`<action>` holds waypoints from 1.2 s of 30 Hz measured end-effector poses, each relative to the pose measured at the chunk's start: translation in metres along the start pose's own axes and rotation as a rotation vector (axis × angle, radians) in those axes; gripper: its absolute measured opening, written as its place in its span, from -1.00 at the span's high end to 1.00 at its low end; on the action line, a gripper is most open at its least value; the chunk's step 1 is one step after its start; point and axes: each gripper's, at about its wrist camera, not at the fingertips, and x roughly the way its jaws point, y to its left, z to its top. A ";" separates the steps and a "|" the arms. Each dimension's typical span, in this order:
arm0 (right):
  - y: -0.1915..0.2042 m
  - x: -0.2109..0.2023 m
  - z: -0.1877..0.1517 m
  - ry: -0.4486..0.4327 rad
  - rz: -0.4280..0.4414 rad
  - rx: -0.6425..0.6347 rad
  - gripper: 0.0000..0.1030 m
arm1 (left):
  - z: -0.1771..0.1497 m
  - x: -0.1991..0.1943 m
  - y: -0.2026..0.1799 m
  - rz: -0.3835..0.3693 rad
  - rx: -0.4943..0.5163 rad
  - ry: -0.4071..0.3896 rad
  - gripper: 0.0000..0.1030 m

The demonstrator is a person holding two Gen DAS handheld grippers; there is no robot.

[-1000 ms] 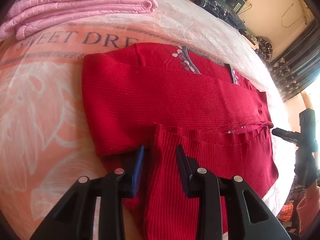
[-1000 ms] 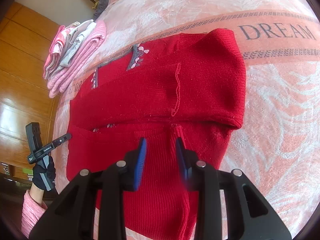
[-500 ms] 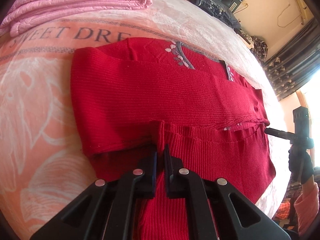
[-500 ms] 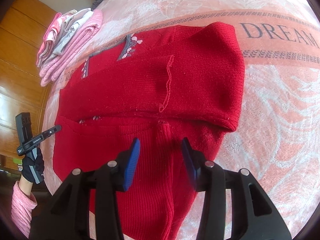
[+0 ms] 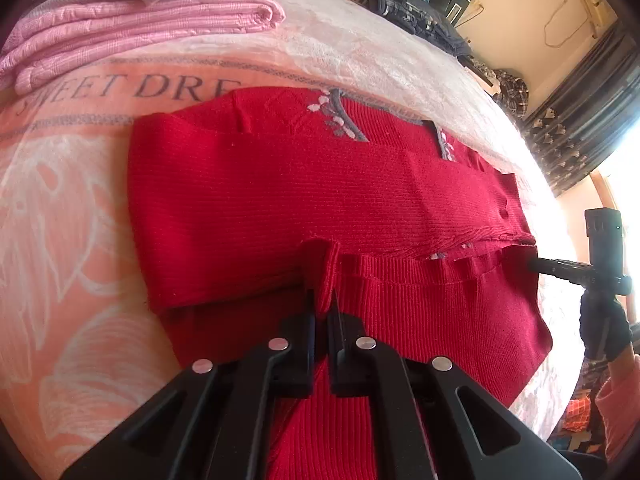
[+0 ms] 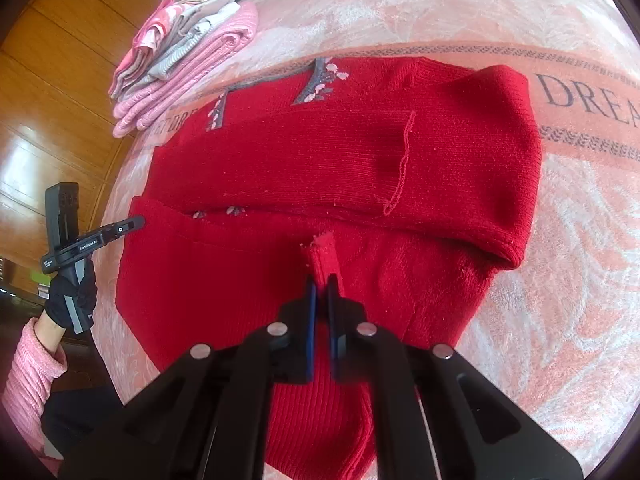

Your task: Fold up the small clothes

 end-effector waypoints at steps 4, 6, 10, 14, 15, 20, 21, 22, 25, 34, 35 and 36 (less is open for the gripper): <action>-0.006 -0.025 -0.001 -0.064 0.053 0.041 0.94 | 0.002 -0.022 0.000 -0.039 -0.026 -0.073 0.93; -0.009 -0.037 0.002 -0.099 0.062 0.057 0.94 | 0.005 -0.032 0.000 -0.046 -0.036 -0.115 0.93; -0.009 -0.061 0.014 -0.170 0.080 0.074 0.94 | 0.016 -0.049 -0.003 -0.063 -0.053 -0.190 0.93; -0.003 -0.084 0.037 -0.246 0.079 0.075 0.94 | 0.039 -0.065 -0.008 -0.074 -0.059 -0.276 0.93; -0.001 -0.088 0.046 -0.254 0.064 0.067 0.94 | 0.047 -0.069 -0.009 -0.077 -0.061 -0.294 0.93; -0.004 -0.086 0.100 -0.287 -0.020 0.070 0.94 | 0.099 -0.063 -0.009 -0.033 -0.060 -0.360 0.93; -0.008 -0.080 0.111 -0.293 -0.031 0.084 0.94 | 0.109 -0.058 -0.007 -0.023 -0.065 -0.364 0.93; -0.015 -0.073 0.122 -0.295 -0.036 0.099 0.94 | 0.119 -0.051 -0.005 -0.011 -0.065 -0.367 0.93; -0.034 -0.044 0.149 -0.286 -0.081 0.140 0.94 | 0.143 -0.022 0.003 0.039 -0.052 -0.355 0.93; -0.079 0.057 0.153 -0.164 -0.199 0.202 0.94 | 0.142 0.086 0.042 0.142 -0.058 -0.169 0.88; -0.080 0.058 0.151 -0.170 -0.198 0.199 0.93 | 0.140 0.086 0.045 0.128 -0.067 -0.178 0.87; -0.082 0.058 0.150 -0.175 -0.192 0.202 0.92 | 0.139 0.084 0.047 0.113 -0.078 -0.180 0.86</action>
